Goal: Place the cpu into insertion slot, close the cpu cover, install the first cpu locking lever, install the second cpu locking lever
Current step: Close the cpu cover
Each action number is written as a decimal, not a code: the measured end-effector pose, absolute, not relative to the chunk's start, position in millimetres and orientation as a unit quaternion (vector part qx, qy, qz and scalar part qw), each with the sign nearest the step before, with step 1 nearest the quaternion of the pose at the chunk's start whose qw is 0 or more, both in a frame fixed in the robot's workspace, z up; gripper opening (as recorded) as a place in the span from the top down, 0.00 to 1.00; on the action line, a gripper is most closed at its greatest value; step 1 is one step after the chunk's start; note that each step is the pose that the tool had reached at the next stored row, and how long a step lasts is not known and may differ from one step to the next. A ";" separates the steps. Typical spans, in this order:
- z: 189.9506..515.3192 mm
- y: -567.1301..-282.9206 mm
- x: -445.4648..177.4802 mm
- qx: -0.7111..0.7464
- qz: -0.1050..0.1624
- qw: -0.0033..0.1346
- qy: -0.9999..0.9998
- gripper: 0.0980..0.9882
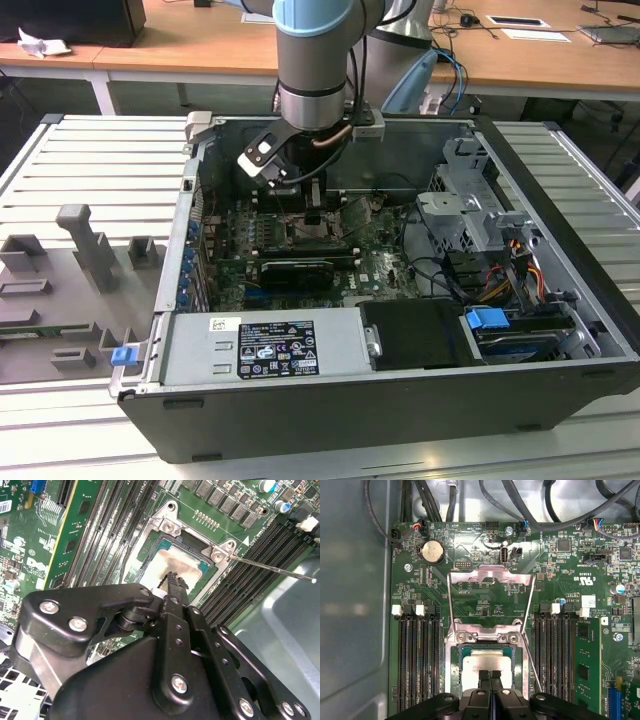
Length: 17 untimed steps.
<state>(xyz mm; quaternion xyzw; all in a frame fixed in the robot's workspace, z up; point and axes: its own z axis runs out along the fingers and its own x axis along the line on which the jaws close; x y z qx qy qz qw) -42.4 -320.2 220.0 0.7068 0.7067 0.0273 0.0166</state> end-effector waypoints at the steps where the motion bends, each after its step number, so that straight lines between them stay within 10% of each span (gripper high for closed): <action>1: 220.0 -320.2 -40.9 0.707 0.027 0.016 0.707 0.99; 17: 246.6 -320.2 -16.4 0.707 0.016 0.021 0.707 0.99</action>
